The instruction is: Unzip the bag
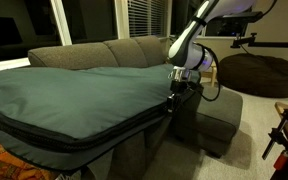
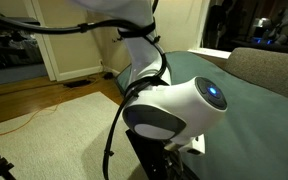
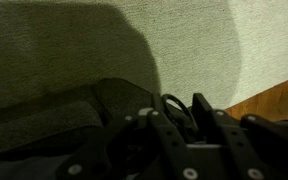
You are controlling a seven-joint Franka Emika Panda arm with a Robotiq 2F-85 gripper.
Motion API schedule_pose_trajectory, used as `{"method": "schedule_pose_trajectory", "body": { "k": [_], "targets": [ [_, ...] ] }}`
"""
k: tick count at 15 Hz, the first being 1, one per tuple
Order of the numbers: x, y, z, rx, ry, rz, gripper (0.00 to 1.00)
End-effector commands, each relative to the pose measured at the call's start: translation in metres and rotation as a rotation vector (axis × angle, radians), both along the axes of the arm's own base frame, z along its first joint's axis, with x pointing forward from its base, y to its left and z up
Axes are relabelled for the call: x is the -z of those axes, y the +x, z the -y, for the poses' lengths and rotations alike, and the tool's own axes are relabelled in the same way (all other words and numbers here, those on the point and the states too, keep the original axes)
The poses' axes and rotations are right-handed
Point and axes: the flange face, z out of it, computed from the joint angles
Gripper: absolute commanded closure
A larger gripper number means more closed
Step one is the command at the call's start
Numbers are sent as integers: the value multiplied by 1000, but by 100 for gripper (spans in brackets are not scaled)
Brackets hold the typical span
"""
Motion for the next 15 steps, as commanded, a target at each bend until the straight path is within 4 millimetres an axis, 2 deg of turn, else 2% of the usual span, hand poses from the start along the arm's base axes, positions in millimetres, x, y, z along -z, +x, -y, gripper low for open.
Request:
{"method": "schedule_pose_trajectory", "body": {
  "k": [1,4,7,15],
  "targets": [
    [-1,-4,-1,-10,12,-7,93],
    [-2,-5,-5,-5,10,-16,99],
    [-7,-5,-15,0,7,-18,96],
    [-36,-9,-40,33,-8,-18,96]
  ]
}}
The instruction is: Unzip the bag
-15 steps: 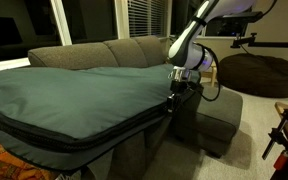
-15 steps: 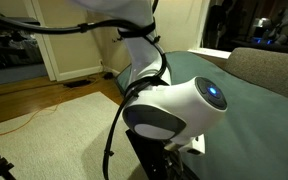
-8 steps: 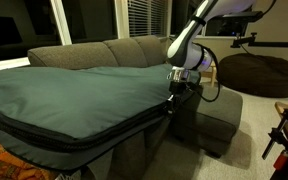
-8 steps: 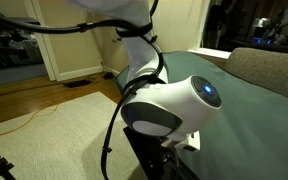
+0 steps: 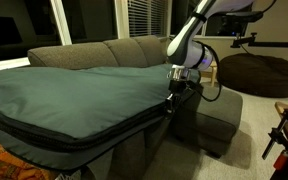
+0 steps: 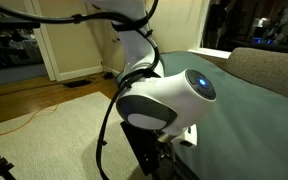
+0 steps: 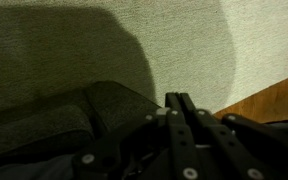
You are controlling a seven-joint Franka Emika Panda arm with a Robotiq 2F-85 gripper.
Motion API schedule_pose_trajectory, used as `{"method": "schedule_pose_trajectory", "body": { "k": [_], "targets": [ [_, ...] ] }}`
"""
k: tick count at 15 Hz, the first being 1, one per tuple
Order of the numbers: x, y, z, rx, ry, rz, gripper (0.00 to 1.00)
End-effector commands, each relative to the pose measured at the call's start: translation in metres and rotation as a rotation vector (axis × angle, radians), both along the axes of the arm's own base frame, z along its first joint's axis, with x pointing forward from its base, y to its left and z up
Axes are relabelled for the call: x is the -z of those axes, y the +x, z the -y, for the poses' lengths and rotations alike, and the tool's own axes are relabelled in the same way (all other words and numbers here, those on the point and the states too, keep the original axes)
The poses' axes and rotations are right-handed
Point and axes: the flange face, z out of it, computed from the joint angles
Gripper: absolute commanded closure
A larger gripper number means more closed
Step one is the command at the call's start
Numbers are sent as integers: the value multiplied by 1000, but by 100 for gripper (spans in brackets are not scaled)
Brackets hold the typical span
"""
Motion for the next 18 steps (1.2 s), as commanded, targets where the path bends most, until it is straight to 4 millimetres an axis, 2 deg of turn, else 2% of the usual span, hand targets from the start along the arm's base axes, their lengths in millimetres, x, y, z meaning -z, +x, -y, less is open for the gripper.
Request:
{"method": "schedule_pose_trajectory", "body": {
  "k": [1,7,18],
  "targets": [
    [-30,-8,-21,30,-24,-8,96],
    [-49,-9,-65,6,-62,-36,96],
    [-72,-3,-145,-83,-125,-50,96]
  ]
}}
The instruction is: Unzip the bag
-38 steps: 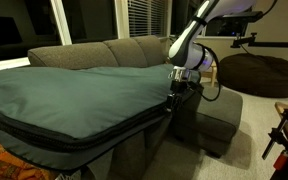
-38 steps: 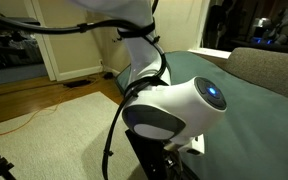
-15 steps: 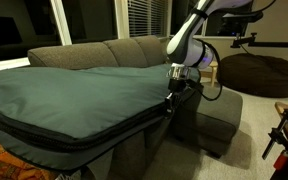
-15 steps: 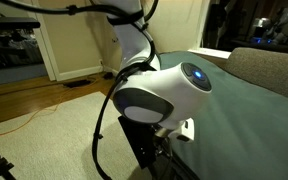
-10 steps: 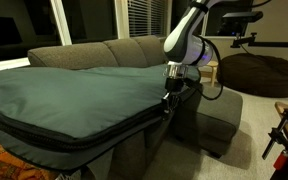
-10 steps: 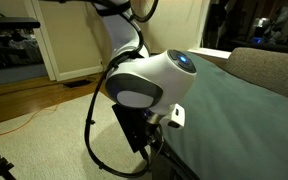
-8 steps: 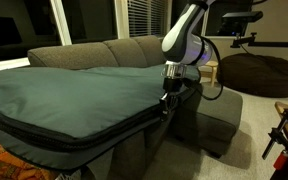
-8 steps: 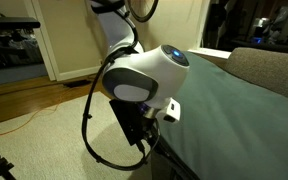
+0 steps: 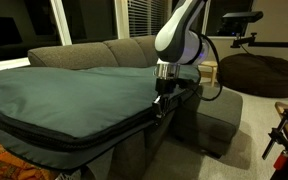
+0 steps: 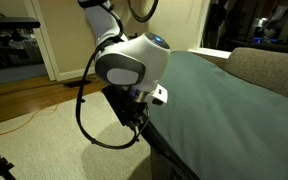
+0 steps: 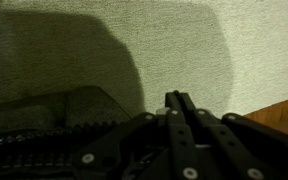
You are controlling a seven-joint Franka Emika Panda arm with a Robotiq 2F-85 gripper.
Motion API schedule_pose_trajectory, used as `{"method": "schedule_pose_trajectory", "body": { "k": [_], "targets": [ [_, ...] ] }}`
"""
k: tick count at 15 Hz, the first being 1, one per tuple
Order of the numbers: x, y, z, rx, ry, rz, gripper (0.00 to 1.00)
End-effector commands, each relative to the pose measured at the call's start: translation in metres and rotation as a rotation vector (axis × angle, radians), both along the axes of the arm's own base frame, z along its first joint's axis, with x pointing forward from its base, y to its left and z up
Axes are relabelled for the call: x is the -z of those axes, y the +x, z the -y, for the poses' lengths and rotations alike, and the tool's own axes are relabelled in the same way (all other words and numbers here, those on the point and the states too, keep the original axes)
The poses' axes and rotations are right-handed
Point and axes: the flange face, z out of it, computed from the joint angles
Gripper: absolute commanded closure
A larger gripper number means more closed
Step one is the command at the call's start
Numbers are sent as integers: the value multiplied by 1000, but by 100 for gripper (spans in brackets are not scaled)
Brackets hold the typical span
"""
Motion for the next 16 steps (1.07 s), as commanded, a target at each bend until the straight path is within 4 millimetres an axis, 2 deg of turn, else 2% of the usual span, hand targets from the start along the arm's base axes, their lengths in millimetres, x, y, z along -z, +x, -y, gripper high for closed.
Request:
{"method": "schedule_pose_trajectory", "body": {
  "k": [1,16],
  "targets": [
    [-26,-17,-31,-31,-41,-13,96],
    [-48,-17,-130,-158,-148,8,96]
  ]
}}
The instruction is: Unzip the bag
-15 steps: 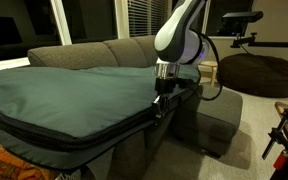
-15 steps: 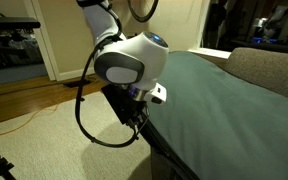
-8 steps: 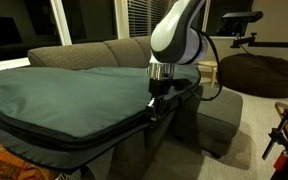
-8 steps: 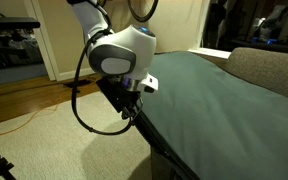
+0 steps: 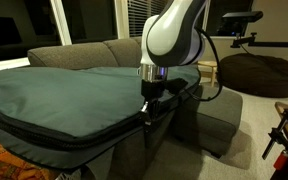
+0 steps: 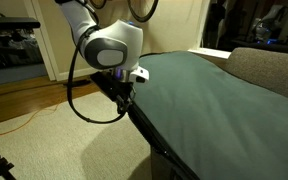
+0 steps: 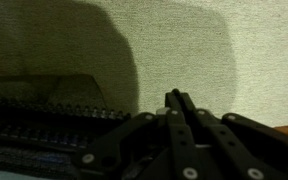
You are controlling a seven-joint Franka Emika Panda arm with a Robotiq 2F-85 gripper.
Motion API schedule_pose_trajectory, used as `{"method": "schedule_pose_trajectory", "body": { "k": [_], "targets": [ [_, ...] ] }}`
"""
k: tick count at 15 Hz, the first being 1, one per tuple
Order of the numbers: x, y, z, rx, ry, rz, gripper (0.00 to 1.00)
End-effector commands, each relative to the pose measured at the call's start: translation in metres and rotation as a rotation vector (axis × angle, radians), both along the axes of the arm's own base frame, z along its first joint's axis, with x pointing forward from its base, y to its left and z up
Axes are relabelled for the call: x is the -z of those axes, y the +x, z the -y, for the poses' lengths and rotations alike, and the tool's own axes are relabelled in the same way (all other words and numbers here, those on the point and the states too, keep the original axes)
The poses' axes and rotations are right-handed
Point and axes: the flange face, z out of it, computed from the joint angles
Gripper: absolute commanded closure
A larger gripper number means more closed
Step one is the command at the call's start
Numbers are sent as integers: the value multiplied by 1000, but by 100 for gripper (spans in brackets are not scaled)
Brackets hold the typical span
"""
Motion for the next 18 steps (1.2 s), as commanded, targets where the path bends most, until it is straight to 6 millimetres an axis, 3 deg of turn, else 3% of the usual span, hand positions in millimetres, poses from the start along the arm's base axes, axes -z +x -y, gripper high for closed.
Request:
{"method": "schedule_pose_trajectory", "body": {
  "k": [1,10,18],
  "targets": [
    [-24,-25,-39,-37,-33,-25,96],
    [-34,-25,-98,-97,-65,-10,96],
    [-42,-25,-133,-144,-74,6,96]
  ]
}}
